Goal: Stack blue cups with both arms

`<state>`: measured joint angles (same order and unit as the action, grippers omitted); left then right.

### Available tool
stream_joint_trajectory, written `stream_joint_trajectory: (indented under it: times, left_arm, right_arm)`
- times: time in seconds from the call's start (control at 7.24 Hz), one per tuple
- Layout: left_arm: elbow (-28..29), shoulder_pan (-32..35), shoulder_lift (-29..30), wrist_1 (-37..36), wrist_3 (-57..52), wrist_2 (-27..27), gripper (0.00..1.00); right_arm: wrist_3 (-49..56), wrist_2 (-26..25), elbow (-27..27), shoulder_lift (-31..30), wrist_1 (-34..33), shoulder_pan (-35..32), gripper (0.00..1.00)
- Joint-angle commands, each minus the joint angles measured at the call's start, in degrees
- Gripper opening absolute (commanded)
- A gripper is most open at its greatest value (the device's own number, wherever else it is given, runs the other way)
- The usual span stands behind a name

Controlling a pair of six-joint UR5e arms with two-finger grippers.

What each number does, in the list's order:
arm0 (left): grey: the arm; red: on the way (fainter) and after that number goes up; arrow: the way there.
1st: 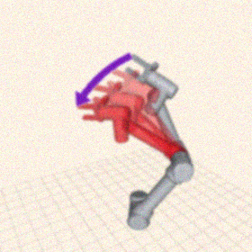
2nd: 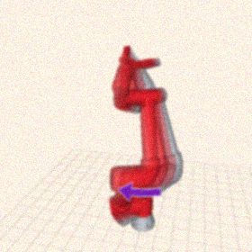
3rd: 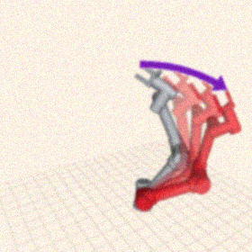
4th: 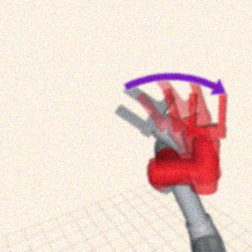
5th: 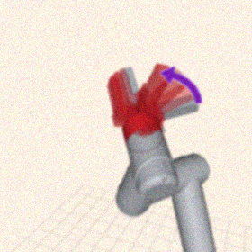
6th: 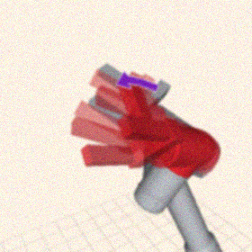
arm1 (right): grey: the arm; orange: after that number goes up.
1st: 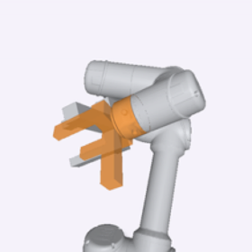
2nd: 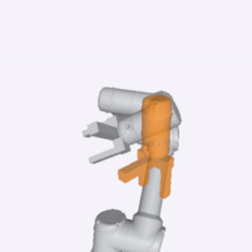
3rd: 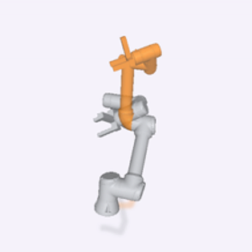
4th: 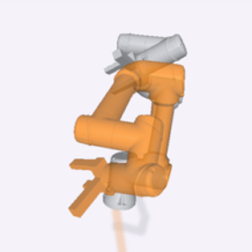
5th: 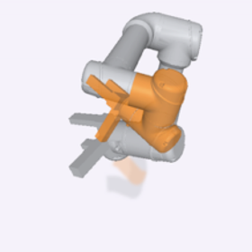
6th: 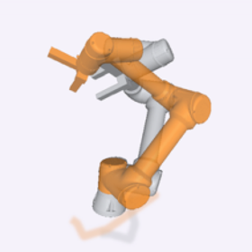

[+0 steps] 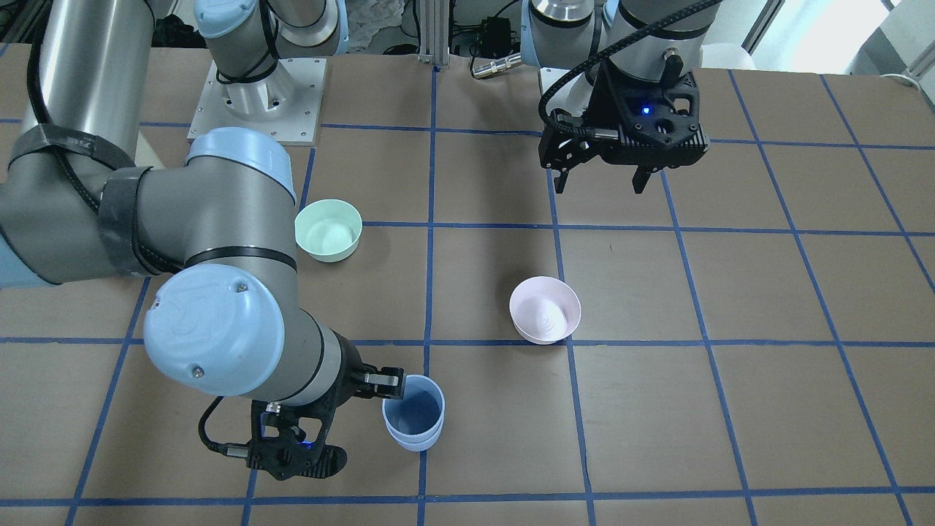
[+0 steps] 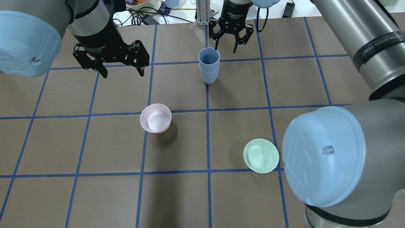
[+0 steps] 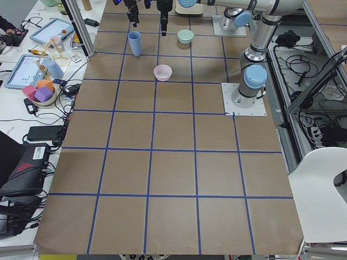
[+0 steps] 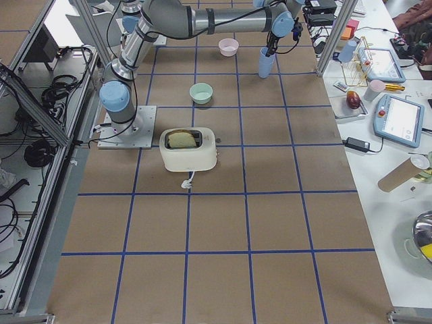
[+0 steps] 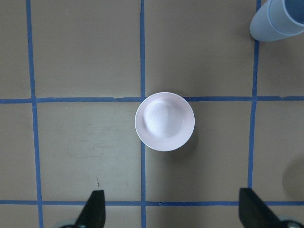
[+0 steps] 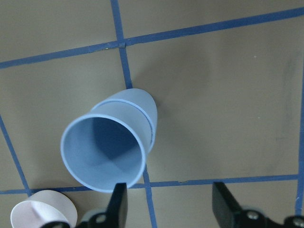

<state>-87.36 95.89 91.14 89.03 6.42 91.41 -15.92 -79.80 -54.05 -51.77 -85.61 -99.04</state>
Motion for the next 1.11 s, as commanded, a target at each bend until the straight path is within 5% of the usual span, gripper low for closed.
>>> stream_joint_trajectory:
  times: [0.0, 0.28, 0.69, 0.97]
  left_arm:
    - [0.0, 0.0, 0.0, 0.0, 0.0, 0.0, 1.0]
    - [0.0, 0.0, 0.0, 0.0, 0.0, 0.0, 1.0]
    - [-0.1, 0.0, 0.0, 0.0, 0.0, 0.0, 1.0]
    - [-0.1, 0.0, 0.0, 0.0, 0.0, 0.0, 1.0]
  right_arm:
    - [8.7, -6.7, -0.8, -2.8, 1.3, 0.9, 0.98]
    - [17.4, -7.5, -5.9, -8.2, 5.9, 5.8, 0.98]
    - [18.1, -7.9, -25.0, -23.7, 2.5, 9.7, 1.0]
    - [17.1, -8.4, -28.5, -32.4, 3.6, 9.5, 1.0]
